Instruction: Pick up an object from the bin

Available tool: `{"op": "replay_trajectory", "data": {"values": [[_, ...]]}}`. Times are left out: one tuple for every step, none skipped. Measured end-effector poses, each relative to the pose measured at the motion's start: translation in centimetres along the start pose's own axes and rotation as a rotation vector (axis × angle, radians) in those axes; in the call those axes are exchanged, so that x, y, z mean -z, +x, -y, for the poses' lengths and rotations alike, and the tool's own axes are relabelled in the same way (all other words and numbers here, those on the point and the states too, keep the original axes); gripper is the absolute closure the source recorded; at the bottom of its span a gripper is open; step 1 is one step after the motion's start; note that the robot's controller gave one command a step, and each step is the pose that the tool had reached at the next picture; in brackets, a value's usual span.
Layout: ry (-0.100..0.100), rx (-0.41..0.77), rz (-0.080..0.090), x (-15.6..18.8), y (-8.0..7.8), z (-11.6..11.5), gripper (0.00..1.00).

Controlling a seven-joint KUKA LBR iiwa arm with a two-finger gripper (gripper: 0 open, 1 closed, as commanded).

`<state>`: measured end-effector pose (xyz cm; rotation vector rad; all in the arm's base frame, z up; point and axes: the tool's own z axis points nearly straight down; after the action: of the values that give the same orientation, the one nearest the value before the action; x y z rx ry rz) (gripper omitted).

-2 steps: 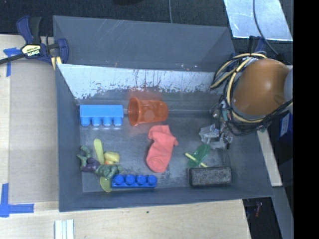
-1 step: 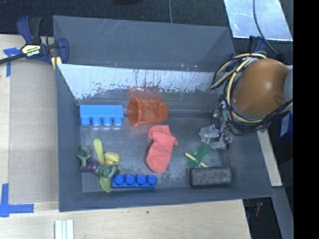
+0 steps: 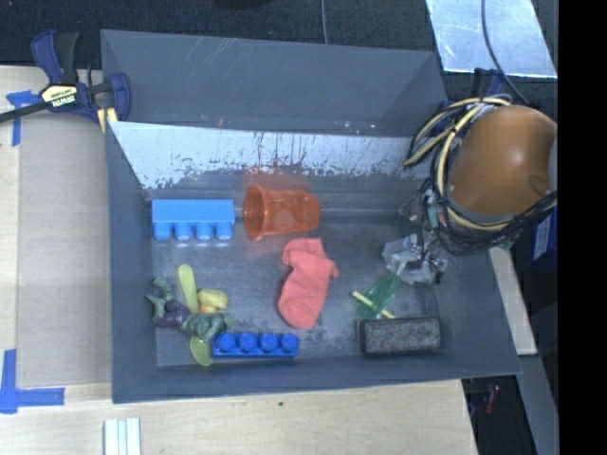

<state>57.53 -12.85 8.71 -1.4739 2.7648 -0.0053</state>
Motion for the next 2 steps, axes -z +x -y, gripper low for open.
{"op": "replay_trajectory", "data": {"values": [[0.010, 0.000, 0.003, 3.7, -0.1, 0.3, 1.00], [0.014, -0.001, 0.006, 5.5, -0.2, 0.4, 1.00]]}}
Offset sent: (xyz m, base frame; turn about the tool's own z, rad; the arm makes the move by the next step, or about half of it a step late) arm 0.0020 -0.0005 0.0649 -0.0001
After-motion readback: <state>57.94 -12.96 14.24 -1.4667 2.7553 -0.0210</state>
